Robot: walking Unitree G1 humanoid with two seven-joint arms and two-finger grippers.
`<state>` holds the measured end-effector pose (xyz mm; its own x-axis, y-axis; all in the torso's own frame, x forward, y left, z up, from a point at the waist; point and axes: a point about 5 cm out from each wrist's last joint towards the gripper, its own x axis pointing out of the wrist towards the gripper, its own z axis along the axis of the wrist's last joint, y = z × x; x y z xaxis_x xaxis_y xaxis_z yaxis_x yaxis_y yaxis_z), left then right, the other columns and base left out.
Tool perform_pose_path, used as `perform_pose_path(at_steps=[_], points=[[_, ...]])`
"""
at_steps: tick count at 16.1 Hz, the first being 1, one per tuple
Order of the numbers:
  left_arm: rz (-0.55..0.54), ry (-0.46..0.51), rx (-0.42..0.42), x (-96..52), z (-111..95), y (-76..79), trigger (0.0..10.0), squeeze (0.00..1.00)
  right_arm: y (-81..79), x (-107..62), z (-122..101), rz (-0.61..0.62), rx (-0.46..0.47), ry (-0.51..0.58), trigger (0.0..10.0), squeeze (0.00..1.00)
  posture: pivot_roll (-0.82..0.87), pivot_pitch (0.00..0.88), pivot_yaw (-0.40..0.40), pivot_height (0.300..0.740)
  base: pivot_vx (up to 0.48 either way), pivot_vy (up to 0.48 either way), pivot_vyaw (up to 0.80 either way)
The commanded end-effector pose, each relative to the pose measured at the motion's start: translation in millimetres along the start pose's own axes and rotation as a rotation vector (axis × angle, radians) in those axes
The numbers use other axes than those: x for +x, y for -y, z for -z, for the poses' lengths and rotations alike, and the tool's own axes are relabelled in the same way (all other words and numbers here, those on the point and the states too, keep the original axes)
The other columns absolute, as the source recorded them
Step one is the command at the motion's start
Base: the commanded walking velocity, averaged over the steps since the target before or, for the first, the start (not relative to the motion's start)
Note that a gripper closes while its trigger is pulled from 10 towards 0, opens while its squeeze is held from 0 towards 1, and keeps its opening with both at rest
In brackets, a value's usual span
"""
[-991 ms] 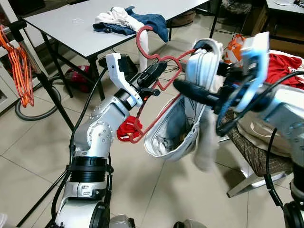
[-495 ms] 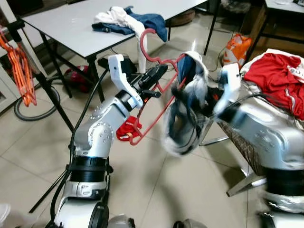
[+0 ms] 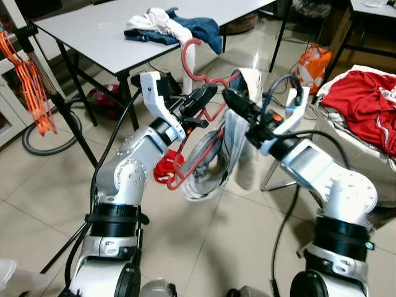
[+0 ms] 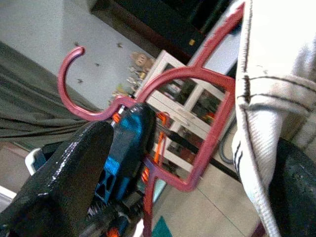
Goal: Hang hanger
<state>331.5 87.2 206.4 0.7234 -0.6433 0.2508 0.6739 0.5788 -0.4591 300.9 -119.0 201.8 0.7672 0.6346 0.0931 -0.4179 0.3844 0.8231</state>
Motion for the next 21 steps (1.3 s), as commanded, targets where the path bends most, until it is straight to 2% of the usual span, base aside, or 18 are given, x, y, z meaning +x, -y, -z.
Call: perform_pose_path(at_steps=[1,3,4,5,6,8,10,11,12,13,14,15,16,18,19,21], points=[[0.037,0.057,0.02,4.4,-12.6,7.3,10.0,0.0,1.6,-6.9,4.1,0.039,-0.005,-0.033,10.0,0.0,-0.13,0.0,0.026,0.74,0.0,0.0,0.0],[0.034,0.059,0.018,4.0,-12.4,6.9,10.0,0.0,12.8,-14.4,8.9,0.143,0.003,-0.055,10.0,0.0,-0.13,0.0,0.026,0.74,0.0,0.0,0.0],[0.034,0.059,0.017,3.9,-12.2,6.9,10.0,0.0,22.5,-18.5,11.3,0.234,0.038,-0.062,10.0,0.0,-0.13,0.0,0.026,0.74,0.0,0.0,0.0],[0.034,0.059,0.016,4.0,-12.0,7.1,10.0,0.0,43.9,-30.6,13.2,0.422,0.043,-0.063,10.0,0.0,-0.13,0.0,0.027,0.74,0.0,0.0,0.0],[0.034,0.059,0.017,4.1,-11.9,7.3,10.0,0.0,55.0,-42.1,15.9,0.517,0.015,-0.088,10.0,0.0,-0.13,0.0,0.026,0.74,0.0,0.0,0.0],[0.034,0.057,0.017,3.7,-12.0,7.2,10.0,0.0,58.2,-53.4,21.1,0.549,-0.019,-0.137,10.0,0.0,-0.13,0.0,0.03,0.74,0.0,0.0,0.0],[0.035,0.055,0.017,3.7,-11.8,7.2,10.0,0.0,48.1,-58.2,17.4,0.523,-0.124,-0.158,10.0,0.0,-0.14,0.0,0.035,0.74,0.0,0.0,0.0],[0.036,0.051,0.018,4.3,-11.5,7.4,10.0,0.0,41.7,-59.8,14.4,0.524,-0.279,-0.179,10.0,0.0,-0.13,0.0,0.034,0.74,0.0,0.0,0.0],[0.038,0.05,0.02,4.7,-11.8,7.4,10.0,0.0,39.8,-66.4,10.6,0.549,-0.617,-0.242,10.0,0.0,-0.14,0.0,0.035,0.74,0.0,0.0,0.0],[0.038,0.05,0.02,4.8,-12.0,7.4,10.0,0.0,40.0,-68.8,10.6,0.552,-0.717,-0.267,10.0,0.0,-0.14,0.0,0.035,0.74,0.0,0.0,0.0],[0.039,0.05,0.022,5.0,-12.4,7.3,10.0,0.0,40.2,-73.5,-1.6,0.543,-0.891,-0.268,10.0,0.0,-0.14,0.0,0.041,0.74,0.0,0.0,0.0],[0.04,0.05,0.023,5.5,-12.6,7.4,10.0,0.0,42.9,-76.5,-22.9,0.559,-1.099,-0.23,10.0,0.0,-0.14,0.0,0.043,0.74,0.0,0.0,0.0],[0.042,0.048,0.023,5.7,-12.4,7.5,10.0,0.0,45.3,-77.6,-49.8,0.601,-1.234,-0.164,10.0,0.0,-0.15,0.0,0.049,0.74,0.0,0.0,0.0],[0.054,0.045,0.025,6.4,-11.8,8.5,10.0,0.0,40.9,-76.2,-86.3,0.611,-1.471,-0.093,10.0,0.0,-0.15,0.0,0.049,0.74,0.0,0.0,0.0],[0.06,0.044,0.026,6.5,-12.1,9.0,10.0,0.0,39.3,-75.2,-93.3,0.588,-1.55,-0.096,10.0,0.0,-0.15,0.0,0.05,0.74,0.0,0.0,0.0],[0.076,0.033,0.044,5.6,-11.3,9.7,10.0,0.0,47.3,-74.2,-98.5,0.554,-1.592,-0.129,10.0,0.0,-0.14,0.0,0.049,0.74,0.0,0.0,0.0]])
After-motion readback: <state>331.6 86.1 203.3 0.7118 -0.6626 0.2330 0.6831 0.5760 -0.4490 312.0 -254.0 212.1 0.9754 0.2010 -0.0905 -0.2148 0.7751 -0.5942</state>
